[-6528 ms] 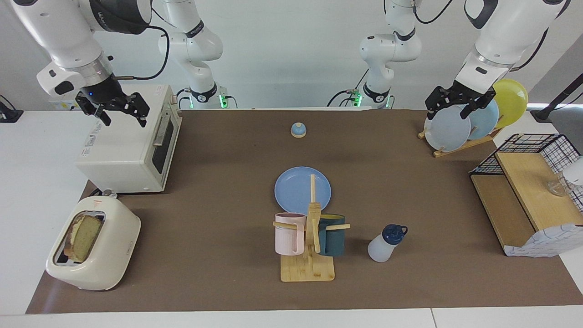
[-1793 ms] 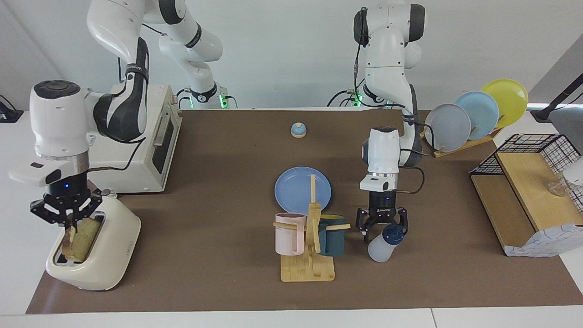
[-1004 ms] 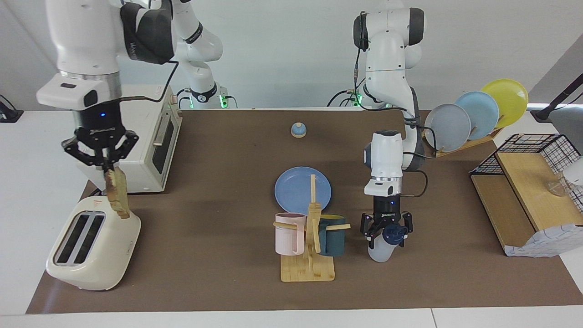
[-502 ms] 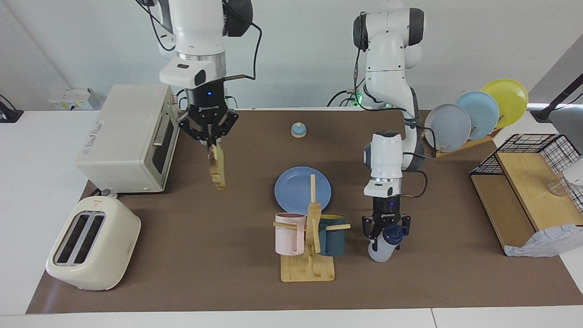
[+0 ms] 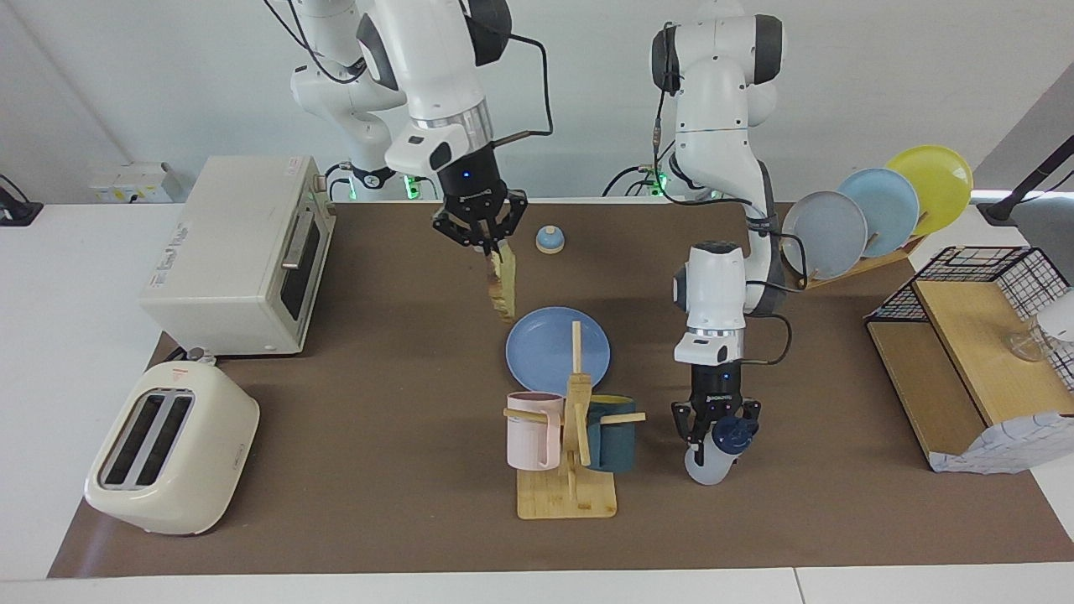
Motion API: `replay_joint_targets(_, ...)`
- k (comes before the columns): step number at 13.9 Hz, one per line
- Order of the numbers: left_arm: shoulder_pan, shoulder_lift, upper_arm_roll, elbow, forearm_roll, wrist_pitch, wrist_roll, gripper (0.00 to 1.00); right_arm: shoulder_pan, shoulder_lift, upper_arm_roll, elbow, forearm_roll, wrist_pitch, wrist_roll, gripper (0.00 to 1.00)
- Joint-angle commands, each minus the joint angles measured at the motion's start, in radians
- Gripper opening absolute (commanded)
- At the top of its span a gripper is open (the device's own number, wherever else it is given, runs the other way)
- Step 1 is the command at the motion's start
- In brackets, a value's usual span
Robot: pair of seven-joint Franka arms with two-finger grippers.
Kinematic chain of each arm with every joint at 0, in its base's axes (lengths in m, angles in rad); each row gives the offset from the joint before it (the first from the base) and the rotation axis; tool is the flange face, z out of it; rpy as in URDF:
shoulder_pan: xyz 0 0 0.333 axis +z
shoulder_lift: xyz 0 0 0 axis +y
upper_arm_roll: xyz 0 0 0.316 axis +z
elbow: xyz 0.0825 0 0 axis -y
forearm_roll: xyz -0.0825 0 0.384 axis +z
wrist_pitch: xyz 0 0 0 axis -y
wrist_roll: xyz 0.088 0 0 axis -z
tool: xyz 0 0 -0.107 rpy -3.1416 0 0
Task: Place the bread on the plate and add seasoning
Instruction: 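Carry the bread to the plate with the right gripper while the left gripper lifts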
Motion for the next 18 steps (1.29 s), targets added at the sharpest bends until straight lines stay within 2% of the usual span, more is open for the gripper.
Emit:
replay_joint_targets(1,0.023,-0.025,0.002,0.025,0.000,-0.023,0.011,0.00,0.090,-0.034,-0.002,-0.189,0.014,0.225,0.042,0.00)
replay_joint_targets(3,0.027,-0.062,0.002,0.022,0.000,-0.063,0.016,0.00,0.113,-0.020,-0.002,-0.224,-0.003,0.298,0.058,0.00)
replay_joint_targets(4,0.030,-0.084,0.004,0.022,0.001,-0.101,0.020,0.00,0.124,0.006,-0.002,-0.238,-0.003,0.386,0.057,0.00)
replay_joint_targets(6,0.033,-0.131,0.004,0.022,0.003,-0.152,0.135,0.00,0.133,0.037,-0.004,-0.273,-0.040,0.483,0.057,0.00)
replay_joint_targets(7,0.035,-0.160,0.004,0.022,0.003,-0.195,0.199,0.00,0.124,0.050,-0.004,-0.289,-0.092,0.523,0.055,0.00)
replay_joint_targets(9,0.047,-0.209,0.002,0.023,0.003,-0.303,0.261,0.00,0.118,0.104,-0.004,-0.306,-0.114,0.641,0.057,0.00)
replay_joint_targets(12,0.047,-0.294,0.002,0.022,0.003,-0.464,0.385,0.00,0.073,0.104,-0.006,-0.358,-0.118,0.707,0.060,0.00)
replay_joint_targets(18,0.061,-0.459,-0.004,0.011,-0.002,-0.814,0.643,0.00,0.027,0.063,-0.004,-0.575,-0.118,0.924,0.083,0.00)
